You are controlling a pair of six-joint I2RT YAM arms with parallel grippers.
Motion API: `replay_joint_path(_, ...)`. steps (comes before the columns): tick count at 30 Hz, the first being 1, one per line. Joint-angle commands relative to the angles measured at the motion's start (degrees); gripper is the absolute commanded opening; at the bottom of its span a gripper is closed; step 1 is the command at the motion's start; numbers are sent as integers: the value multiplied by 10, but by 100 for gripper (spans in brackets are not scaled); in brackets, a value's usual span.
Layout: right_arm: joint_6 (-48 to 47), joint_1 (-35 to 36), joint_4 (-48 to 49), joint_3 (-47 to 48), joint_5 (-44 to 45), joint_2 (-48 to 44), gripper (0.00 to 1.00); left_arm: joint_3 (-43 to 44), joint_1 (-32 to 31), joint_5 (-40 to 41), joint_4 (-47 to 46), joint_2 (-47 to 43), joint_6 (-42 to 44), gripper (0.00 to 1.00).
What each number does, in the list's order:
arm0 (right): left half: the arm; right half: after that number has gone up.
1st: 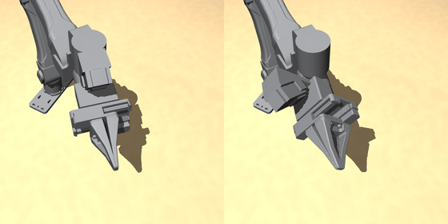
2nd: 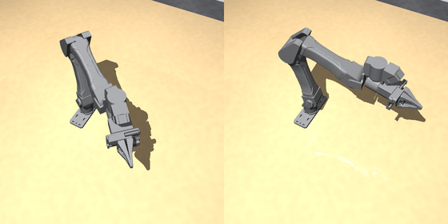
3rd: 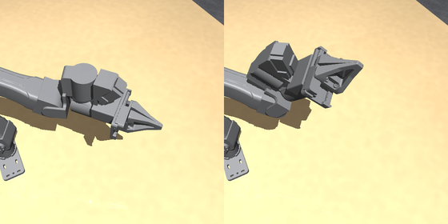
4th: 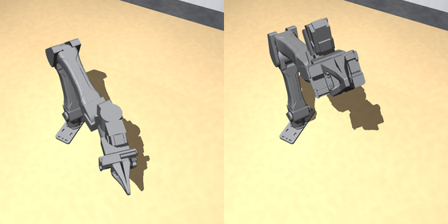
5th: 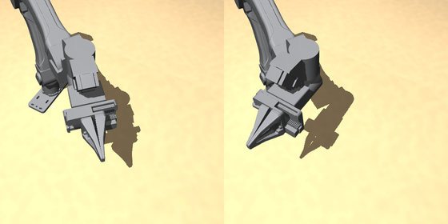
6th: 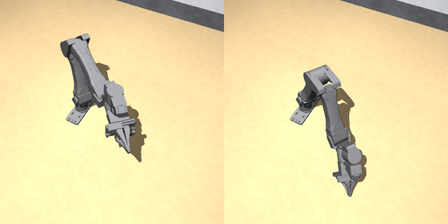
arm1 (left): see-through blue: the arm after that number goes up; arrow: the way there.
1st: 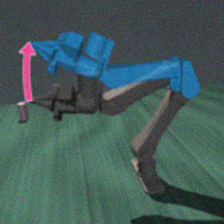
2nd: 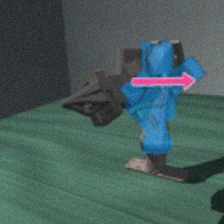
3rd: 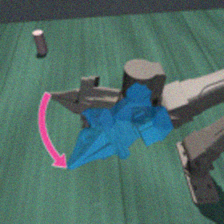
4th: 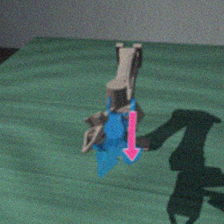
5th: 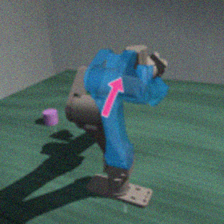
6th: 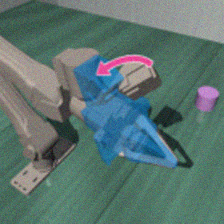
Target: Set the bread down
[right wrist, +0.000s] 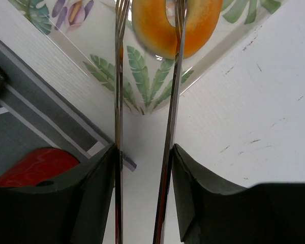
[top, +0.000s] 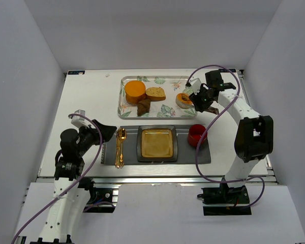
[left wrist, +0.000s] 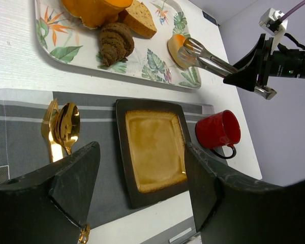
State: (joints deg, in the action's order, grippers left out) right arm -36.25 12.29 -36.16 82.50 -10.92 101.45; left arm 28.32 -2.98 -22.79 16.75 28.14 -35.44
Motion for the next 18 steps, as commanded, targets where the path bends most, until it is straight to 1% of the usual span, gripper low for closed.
replay_joint_path(1,-6,1,21,0,12,-16,51,-7,2,9,2,-5,-2,76)
replay_joint_path(7,-8,2,30,-11,17,-24,51,-6,2,6,-2,-1,-2,76)
replay_joint_path(10,-9,4,28,-13,18,-17,49,-4,2,7,-1,-1,-2,76)
replay_joint_path(13,-8,6,21,-8,18,-7,41,-1,2,10,5,-4,-1,76)
replay_joint_path(14,-7,6,17,-5,14,-5,33,0,2,10,7,-5,-1,76)
replay_joint_path(16,-8,6,14,3,12,-5,26,1,2,12,10,-7,-1,76)
replay_joint_path(17,-8,5,13,5,5,-12,18,2,2,12,11,-8,-1,76)
replay_joint_path(18,-8,6,14,7,0,-16,16,2,2,13,12,-8,-2,76)
